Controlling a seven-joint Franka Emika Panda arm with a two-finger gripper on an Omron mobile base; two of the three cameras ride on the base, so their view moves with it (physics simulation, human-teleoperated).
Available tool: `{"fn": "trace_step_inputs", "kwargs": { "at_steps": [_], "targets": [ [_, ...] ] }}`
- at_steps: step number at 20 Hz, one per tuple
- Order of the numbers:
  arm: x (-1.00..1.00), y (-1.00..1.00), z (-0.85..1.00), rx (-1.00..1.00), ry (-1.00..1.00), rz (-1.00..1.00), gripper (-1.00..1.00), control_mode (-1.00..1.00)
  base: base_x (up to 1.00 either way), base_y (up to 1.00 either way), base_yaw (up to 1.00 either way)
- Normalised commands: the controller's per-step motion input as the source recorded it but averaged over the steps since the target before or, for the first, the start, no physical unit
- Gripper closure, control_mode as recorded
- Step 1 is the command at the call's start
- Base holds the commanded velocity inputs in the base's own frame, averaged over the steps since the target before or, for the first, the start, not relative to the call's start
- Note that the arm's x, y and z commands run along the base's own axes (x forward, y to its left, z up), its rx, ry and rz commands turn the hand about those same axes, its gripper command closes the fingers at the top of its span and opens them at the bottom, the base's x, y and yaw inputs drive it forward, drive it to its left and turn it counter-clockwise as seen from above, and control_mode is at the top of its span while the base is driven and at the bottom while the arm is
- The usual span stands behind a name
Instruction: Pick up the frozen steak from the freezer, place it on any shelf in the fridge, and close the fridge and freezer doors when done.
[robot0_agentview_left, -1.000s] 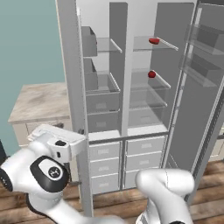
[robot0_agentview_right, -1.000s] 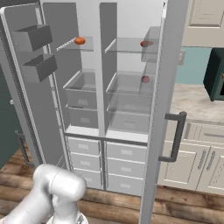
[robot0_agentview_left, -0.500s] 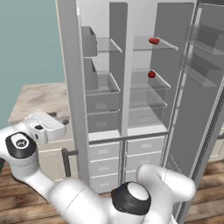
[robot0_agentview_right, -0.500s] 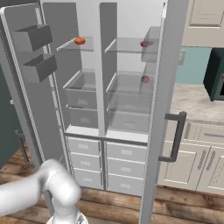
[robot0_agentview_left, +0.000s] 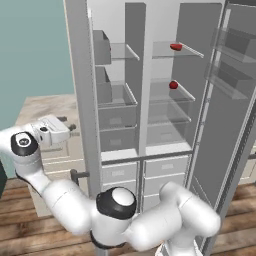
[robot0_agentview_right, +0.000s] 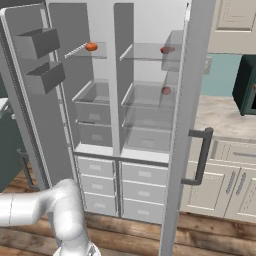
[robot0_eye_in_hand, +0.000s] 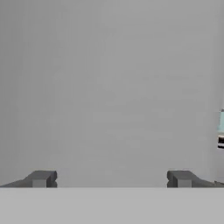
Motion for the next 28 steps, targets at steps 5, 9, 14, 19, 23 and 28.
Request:
{"fn": "trace_step_inputs", "kwargs": {
  "at_steps": [5, 9, 14, 19, 23, 28],
  "targets": [
    [0.49, -0.92, 0.0, 0.08, 0.0, 0.01, -1.0, -1.0, 0.0, 0.0, 0.0],
    [0.61, -1.0, 0.0, 0.13, 0.0, 0.02, -1.0, -1.0, 0.0, 0.0, 0.0],
    [0.73, -1.0, 0.0, 0.13, 0.0, 0.05, -1.0, -1.0, 0.0, 0.0, 0.0],
    [0.8, -1.0, 0.0, 0.1, -0.06, 0.12, -1.0, -1.0, 0.0, 0.0, 0.0],
    [0.68, -1.0, 0.0, 0.07, -0.13, 0.17, -1.0, -1.0, 0.0, 0.0, 0.0],
    [0.63, -1.0, 0.0, 0.06, -0.14, 0.19, -1.0, -1.0, 0.0, 0.0, 0.0]
  ]
}}
